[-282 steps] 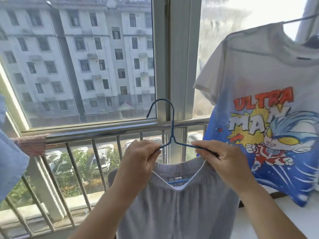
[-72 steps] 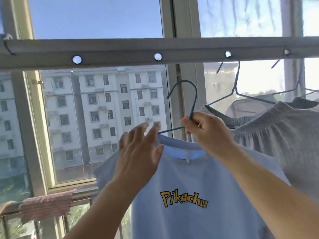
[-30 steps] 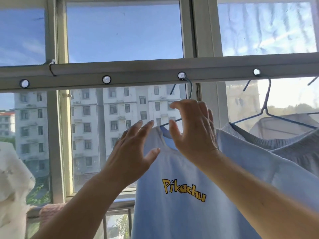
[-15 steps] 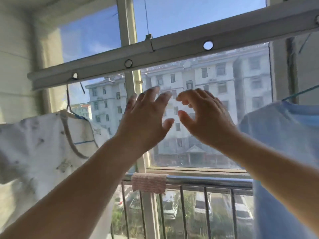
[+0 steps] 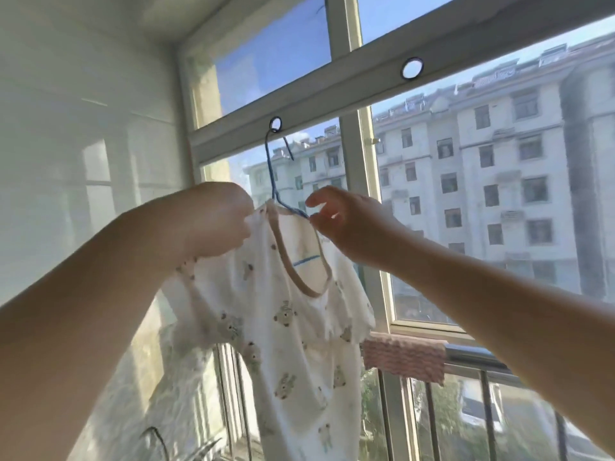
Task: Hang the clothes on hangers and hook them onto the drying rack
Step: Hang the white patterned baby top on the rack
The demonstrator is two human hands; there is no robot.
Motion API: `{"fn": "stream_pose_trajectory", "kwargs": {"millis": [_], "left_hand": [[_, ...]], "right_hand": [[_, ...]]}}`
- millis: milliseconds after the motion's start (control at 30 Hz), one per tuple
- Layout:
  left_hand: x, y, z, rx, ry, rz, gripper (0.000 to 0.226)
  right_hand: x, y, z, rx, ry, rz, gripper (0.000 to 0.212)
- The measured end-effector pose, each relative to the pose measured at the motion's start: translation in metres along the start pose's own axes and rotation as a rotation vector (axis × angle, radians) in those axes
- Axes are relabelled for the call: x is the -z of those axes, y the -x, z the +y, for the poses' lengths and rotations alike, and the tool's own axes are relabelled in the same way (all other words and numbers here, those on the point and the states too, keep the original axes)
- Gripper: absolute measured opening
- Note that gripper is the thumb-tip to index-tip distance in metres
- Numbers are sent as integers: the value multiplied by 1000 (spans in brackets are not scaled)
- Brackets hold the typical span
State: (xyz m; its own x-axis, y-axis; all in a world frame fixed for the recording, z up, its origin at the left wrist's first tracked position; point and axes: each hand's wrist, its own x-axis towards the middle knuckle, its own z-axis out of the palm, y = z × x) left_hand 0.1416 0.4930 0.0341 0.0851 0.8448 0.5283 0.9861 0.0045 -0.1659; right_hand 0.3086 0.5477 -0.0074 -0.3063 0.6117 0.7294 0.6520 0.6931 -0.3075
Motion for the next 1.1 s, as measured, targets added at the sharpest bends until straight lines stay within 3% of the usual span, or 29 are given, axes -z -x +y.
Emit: {"fn": "stream_pose_trajectory", "kwargs": {"millis": [200,333,433,500,567,667,800,900,1000,1100], "left_hand": [[-17,-10,9,-88,674,-147,25],[-35,-31,14,-89,891,-135,19],[-54,-54,15,-7,940,81,19],[-69,-71,13,53,794,324,27],[-84,-87,6,36,661,432,39],[-99,-106,2,-74,699,277,43],[-103,-115,7,-184,1013,36,40],[-105,-122,13,-209,1245,-24,33],[-107,-128,24,-226,1481,-71,41],[-104,-135,33,-224,1566,-93,43]], "right_hand": [[-8,-41,-16,-231,-254,-151,44],[4,-56,-11,-301,-55,-329,31],[15,-66,3,-233,140,-333,26],[21,-72,8,-176,366,-338,29],[25,-74,13,-124,503,-312,29],[33,-69,21,-109,583,-261,27],[41,-58,26,-113,553,-155,28],[41,-48,29,-71,550,-78,27],[46,-39,31,-42,535,-43,29],[54,-32,29,-18,512,-52,30]]}}
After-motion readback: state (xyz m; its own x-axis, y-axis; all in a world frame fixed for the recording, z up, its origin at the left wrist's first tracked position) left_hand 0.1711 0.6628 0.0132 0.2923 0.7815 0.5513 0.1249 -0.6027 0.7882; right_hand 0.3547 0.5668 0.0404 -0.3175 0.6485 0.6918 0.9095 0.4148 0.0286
